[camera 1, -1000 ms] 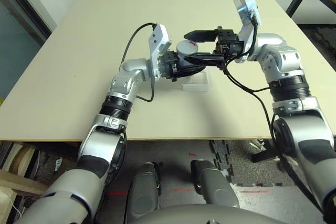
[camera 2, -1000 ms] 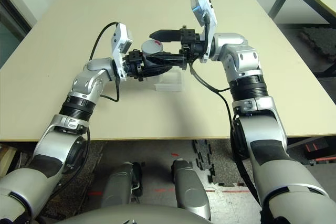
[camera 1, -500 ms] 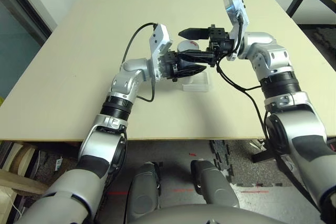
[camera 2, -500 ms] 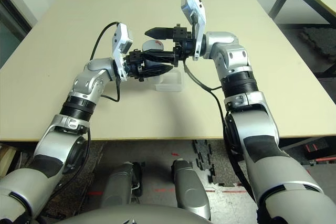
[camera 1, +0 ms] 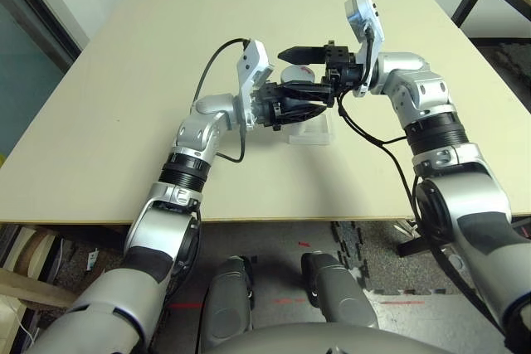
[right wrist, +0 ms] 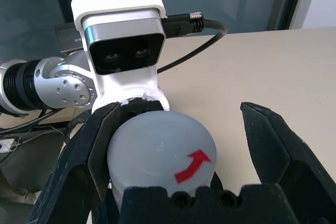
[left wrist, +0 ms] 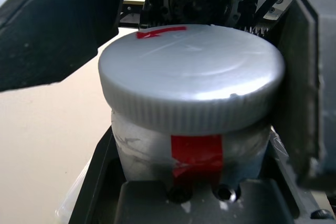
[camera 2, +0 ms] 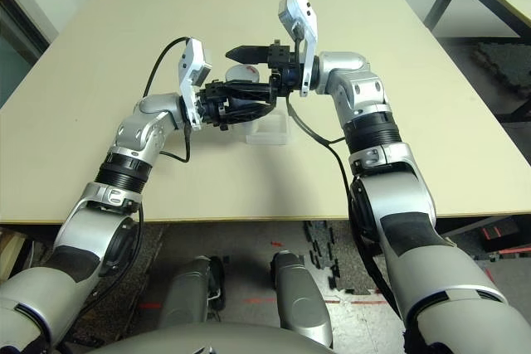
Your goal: Pour the medicine from the bottle into the box.
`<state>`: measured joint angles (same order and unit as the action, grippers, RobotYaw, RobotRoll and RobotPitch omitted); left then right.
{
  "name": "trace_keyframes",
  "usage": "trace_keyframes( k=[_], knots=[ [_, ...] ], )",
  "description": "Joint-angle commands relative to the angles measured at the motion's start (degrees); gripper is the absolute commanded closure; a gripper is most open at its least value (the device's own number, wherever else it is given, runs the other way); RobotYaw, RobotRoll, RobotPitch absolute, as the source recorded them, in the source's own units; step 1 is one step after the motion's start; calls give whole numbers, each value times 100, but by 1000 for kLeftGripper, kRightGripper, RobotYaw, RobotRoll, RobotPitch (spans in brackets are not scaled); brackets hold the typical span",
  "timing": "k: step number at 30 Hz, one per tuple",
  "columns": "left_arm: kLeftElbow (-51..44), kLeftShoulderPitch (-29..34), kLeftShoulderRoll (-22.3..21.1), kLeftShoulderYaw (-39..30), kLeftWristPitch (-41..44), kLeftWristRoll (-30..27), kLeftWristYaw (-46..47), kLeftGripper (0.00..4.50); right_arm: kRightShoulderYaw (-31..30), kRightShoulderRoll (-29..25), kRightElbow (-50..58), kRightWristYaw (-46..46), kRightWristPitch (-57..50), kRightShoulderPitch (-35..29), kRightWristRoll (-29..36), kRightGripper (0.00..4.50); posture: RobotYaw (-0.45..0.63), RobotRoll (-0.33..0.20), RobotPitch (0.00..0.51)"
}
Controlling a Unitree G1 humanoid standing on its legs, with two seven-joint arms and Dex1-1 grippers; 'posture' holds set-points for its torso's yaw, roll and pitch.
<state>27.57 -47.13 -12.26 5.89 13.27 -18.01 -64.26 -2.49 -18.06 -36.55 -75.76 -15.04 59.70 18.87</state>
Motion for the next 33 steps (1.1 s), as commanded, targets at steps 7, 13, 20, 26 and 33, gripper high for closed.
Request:
trace_keyframes(
  k=[7, 13, 20, 26, 33],
  knots=[
    [-233, 101, -32, 102, 21, -15, -106, 1908, 325, -841, -10, 96, -198, -121, 58, 0, -244, 0, 110],
    [-192, 103, -17, 93, -5, -1, -107, 1908, 419, -1244, 23, 6, -285, -221, 156, 0, -245, 0, 112],
    [-116, 92, -41, 67, -40, 29, -121, 1908, 450, -1555, 309, -314, -517, -452, 282, 0, -247, 0, 112],
    [-42, 47, -46, 63, -74, 39, -116, 1908, 401, -1459, 822, -412, -815, -601, 492, 0, -253, 0, 112],
    [31, -16, 9, 81, -115, 45, -121, 1908, 273, -1024, 1254, -169, -1111, -586, 605, 0, -260, 0, 112]
  ],
)
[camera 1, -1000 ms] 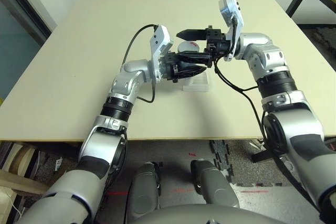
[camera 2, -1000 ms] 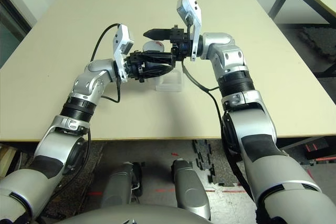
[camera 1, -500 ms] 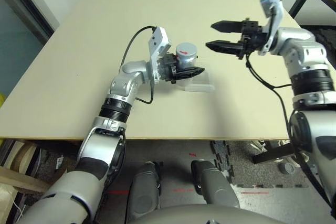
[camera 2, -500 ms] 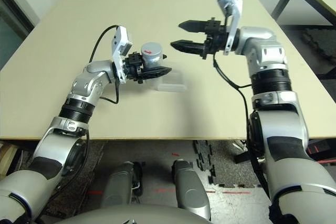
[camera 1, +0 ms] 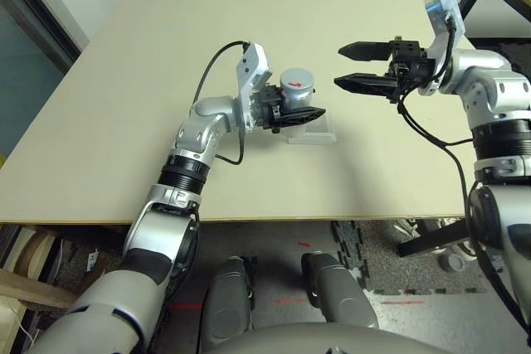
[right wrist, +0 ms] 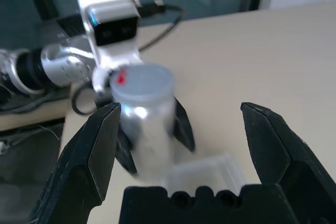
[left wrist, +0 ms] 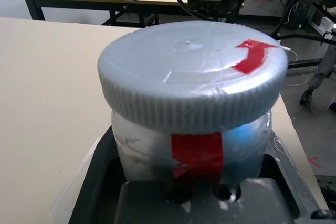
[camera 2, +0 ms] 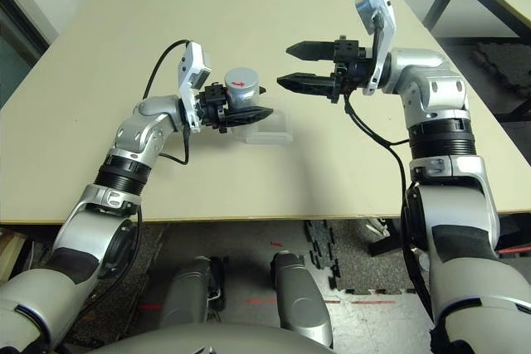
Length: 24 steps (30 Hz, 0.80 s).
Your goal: Pour the medicine from the bottle into the box.
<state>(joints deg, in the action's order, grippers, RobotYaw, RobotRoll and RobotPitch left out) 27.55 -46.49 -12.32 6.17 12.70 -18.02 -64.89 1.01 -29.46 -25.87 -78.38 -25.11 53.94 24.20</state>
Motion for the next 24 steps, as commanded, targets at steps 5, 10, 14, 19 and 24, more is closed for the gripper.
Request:
trace_keyframes(
  k=[5, 10, 14, 19, 24],
  knots=[
    [81, -112, 24, 54, -90, 52, -72, 1908, -165, 328, 167, 163, -94, 50, 27, 0, -255, 0, 113],
    [45, -96, -11, 43, -78, 44, -75, 1908, -263, 465, 107, 159, -61, 98, -25, 0, -247, 0, 113],
    [19, -77, -19, 38, -74, 42, -56, 1908, -339, 536, 106, 146, -36, 97, -51, 0, -242, 0, 112],
    [4, -62, -6, 37, -67, 42, -28, 1908, -437, 613, 73, 145, 72, 96, -137, 0, -238, 0, 114],
    [-6, -51, -16, 33, -66, 42, -27, 1908, -460, 679, 33, 251, 202, 94, -217, 0, -239, 0, 114]
  ],
)
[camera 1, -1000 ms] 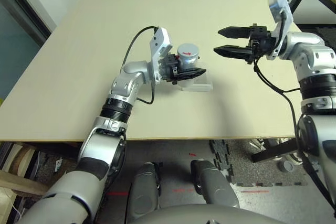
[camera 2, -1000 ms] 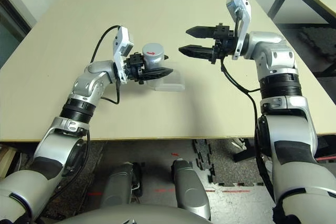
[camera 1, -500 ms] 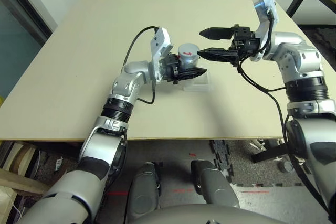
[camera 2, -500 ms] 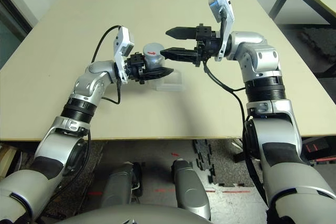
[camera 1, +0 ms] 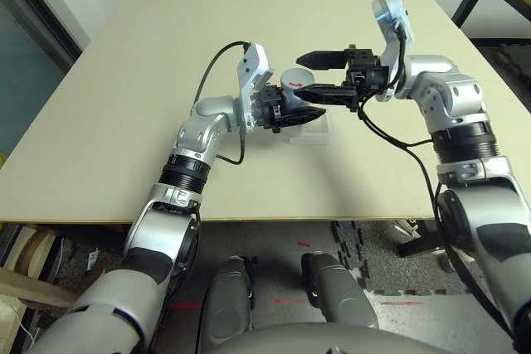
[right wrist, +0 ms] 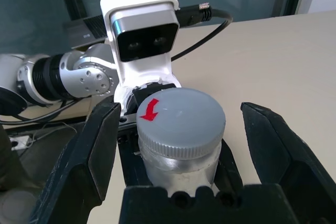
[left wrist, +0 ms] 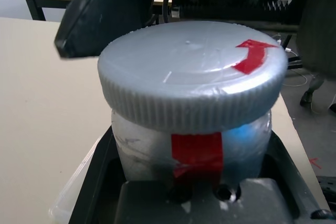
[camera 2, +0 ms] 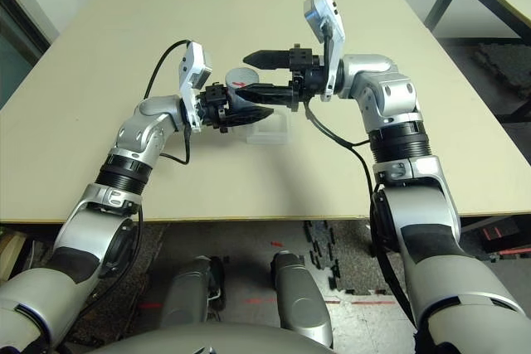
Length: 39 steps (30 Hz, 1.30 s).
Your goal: Pour the medicine from the bottle into the box.
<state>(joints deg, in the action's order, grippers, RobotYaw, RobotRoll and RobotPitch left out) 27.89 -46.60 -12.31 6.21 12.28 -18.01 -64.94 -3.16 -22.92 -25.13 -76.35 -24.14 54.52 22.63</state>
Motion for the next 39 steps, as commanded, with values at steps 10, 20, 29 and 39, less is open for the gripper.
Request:
trace_keyframes(
  k=[10, 20, 29, 39],
  knots=[
    [-54, -16, 0, 44, -5, 37, -25, 1908, 32, 75, 16, 158, 94, -4, -2, 1925, -248, 0, 117],
    [26, 5, 6, 4, -27, 57, 6, 1908, 1497, 450, 90, 1380, -1150, 472, 1443, 1925, -246, 0, 124],
    [215, -93, -55, -115, -108, 63, 99, 1908, 1596, -107, 388, 2077, -1139, 250, 1193, 1925, -254, 0, 129],
    [673, -364, -183, -240, -349, 129, 175, 1908, 1328, -1288, 600, 2643, -805, -572, 146, 1925, -270, 0, 131]
  ],
)
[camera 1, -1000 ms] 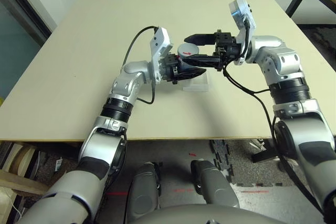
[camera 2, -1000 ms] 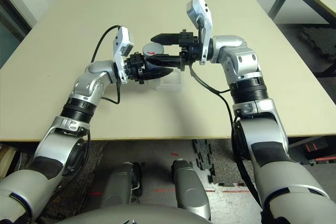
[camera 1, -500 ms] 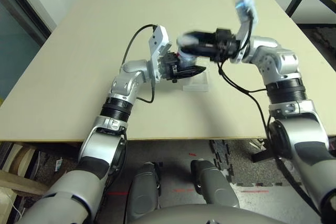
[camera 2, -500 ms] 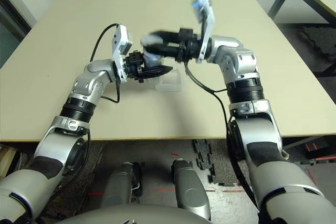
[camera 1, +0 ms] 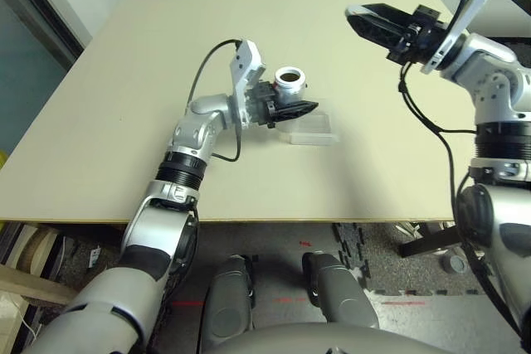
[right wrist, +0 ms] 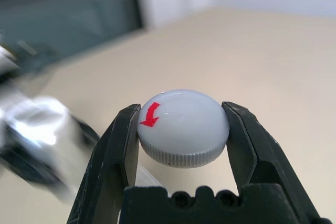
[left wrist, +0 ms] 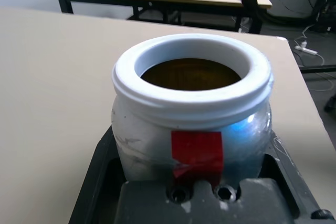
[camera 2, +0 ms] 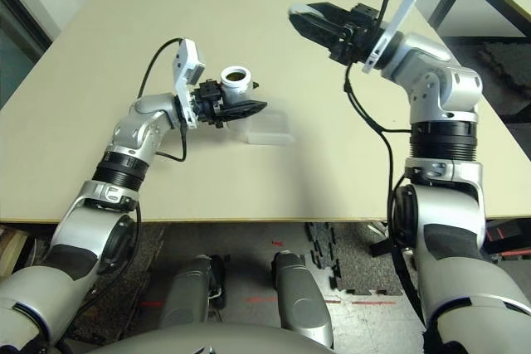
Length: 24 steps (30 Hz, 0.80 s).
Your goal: Pour the medicine from the bottle into the box.
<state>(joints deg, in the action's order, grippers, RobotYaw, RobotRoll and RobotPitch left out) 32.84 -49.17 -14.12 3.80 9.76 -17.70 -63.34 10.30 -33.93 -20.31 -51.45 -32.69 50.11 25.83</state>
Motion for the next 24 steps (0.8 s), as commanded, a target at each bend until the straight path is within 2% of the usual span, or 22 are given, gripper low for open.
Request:
trace_keyframes(
  k=[1, 11, 24],
  knots=[
    [209, -121, 0, -8, -118, 106, 23, 1908, 2, -289, 127, 211, 22, -204, -235, 1925, -272, 0, 131],
    [483, -233, 31, -63, -312, 153, 83, 1908, -8, -975, 300, 543, -218, -866, -598, 1925, -285, 0, 127],
    [609, -276, -19, -103, -416, 200, 126, 1908, -680, -987, 411, 391, -219, -1268, -981, 1925, -269, 0, 123]
  ],
)
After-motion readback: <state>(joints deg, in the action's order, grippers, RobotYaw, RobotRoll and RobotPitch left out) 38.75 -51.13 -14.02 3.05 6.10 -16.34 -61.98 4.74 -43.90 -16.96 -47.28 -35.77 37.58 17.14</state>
